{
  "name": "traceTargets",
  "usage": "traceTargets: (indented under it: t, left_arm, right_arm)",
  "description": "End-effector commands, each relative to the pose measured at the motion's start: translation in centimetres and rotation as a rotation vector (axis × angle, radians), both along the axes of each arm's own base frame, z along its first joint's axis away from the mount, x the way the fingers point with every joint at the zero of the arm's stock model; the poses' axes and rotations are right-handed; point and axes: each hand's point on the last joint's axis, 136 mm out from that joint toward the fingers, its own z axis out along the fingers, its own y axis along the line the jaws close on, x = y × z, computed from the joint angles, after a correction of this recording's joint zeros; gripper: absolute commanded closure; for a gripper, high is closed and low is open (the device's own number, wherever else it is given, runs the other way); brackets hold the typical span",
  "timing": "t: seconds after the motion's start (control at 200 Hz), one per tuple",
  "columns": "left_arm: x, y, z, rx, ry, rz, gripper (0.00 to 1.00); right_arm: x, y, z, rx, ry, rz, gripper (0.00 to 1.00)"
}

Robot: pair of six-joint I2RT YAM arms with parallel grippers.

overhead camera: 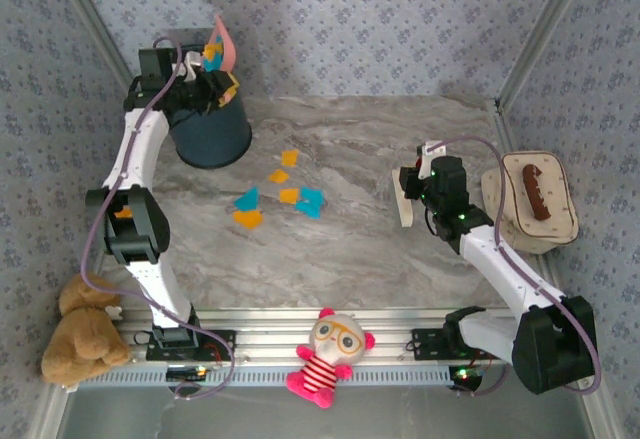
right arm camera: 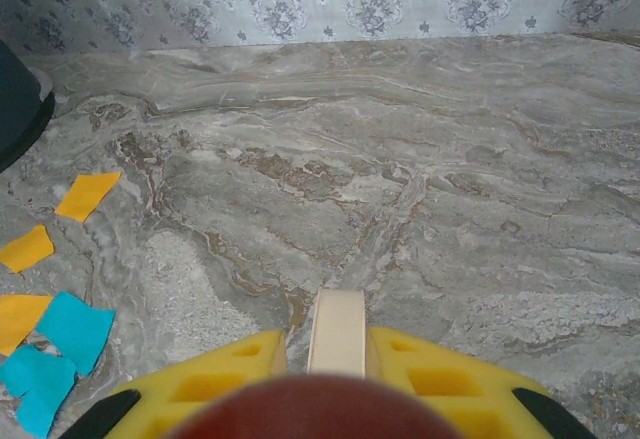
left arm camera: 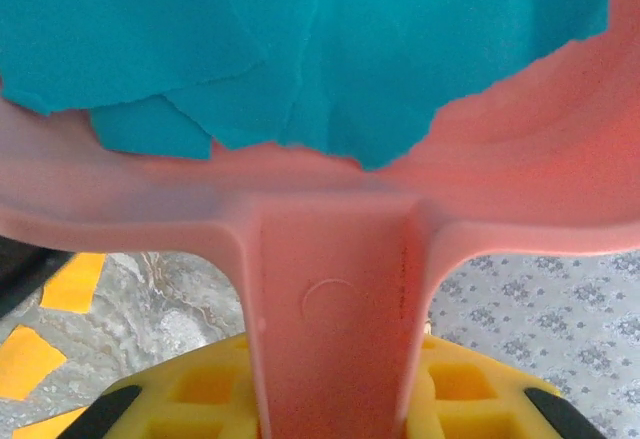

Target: Sweep away the paper scraps from the table

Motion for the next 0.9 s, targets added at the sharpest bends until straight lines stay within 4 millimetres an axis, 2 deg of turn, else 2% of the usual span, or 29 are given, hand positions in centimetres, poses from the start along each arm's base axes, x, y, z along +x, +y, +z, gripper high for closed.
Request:
traceTargets:
  t: [0.0, 0.405, 0.894]
  left_arm:
    - [0.0, -0.1, 3.6, -0.083, -0.085, 0.003, 1.00]
    - [0.5, 0.2, 5.6, -0.284, -0.098, 0.050, 1.00]
    - [0.4, 1.3, 7.8, -0.392, -0.127, 0.088, 1.00]
  right_arm:
    - [0.0, -0.2, -0.1, 0.017, 0.004, -0.013, 1.00]
    - [-0.1, -0.1, -0.4, 0.016, 0.011, -0.011, 1.00]
    - [0.0, -0.1, -0.6, 0.012, 0.014, -0.011, 1.00]
